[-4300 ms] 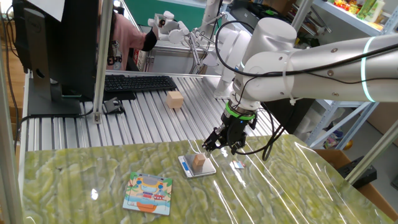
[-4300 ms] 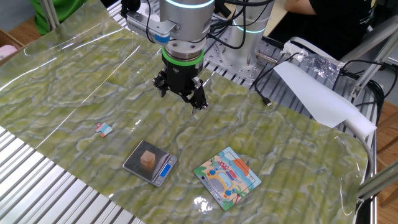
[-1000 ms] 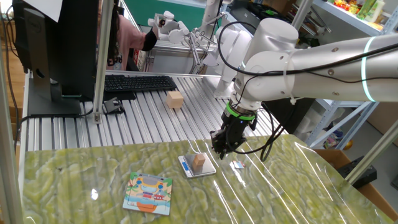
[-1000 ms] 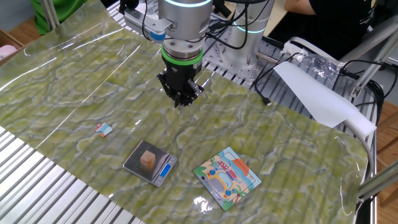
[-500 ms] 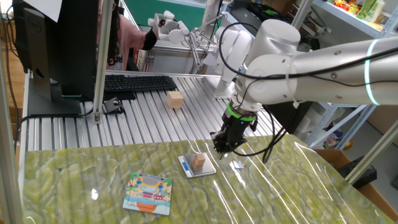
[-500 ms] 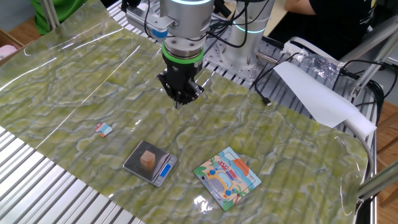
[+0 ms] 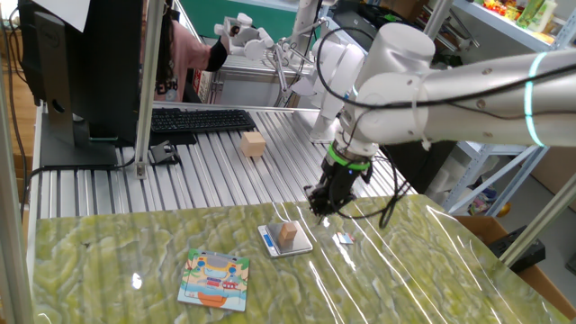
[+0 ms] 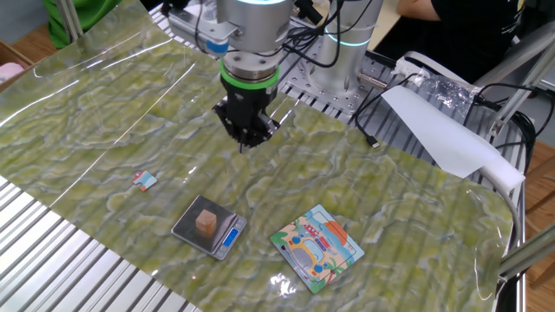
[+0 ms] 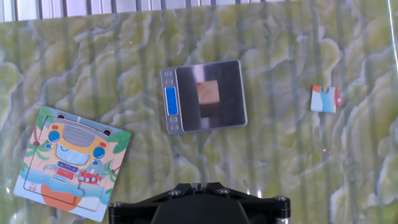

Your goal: Remove the object from the scale

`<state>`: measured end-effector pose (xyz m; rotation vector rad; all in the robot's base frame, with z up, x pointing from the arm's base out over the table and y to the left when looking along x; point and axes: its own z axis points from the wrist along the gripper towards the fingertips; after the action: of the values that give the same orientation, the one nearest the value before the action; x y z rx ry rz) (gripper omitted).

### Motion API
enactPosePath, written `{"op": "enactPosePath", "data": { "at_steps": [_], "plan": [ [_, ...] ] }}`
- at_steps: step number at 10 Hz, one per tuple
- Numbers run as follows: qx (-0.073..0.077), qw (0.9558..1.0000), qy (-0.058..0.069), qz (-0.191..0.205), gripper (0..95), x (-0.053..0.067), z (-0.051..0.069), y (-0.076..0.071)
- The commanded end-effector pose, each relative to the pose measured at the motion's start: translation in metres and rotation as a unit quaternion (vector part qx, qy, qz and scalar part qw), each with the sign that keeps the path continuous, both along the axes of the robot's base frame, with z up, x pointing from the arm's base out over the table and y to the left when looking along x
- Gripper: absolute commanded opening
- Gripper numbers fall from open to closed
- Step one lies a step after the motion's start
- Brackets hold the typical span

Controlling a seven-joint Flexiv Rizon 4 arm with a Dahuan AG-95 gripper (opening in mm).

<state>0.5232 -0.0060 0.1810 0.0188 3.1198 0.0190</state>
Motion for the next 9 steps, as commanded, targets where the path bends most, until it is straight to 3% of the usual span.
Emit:
{"op": "enactPosePath", "data": {
  "at_steps": [1,7,9],
  "plan": [
    [-0.001,1.0000,-0.003,0.001,0.0,0.003,0.002,-0.002],
    [-0.003,1.0000,-0.007,-0.001,0.0,0.021,0.005,-0.007],
    [-0.003,0.9999,-0.004,-0.011,0.0,0.021,0.005,-0.007]
  ]
}}
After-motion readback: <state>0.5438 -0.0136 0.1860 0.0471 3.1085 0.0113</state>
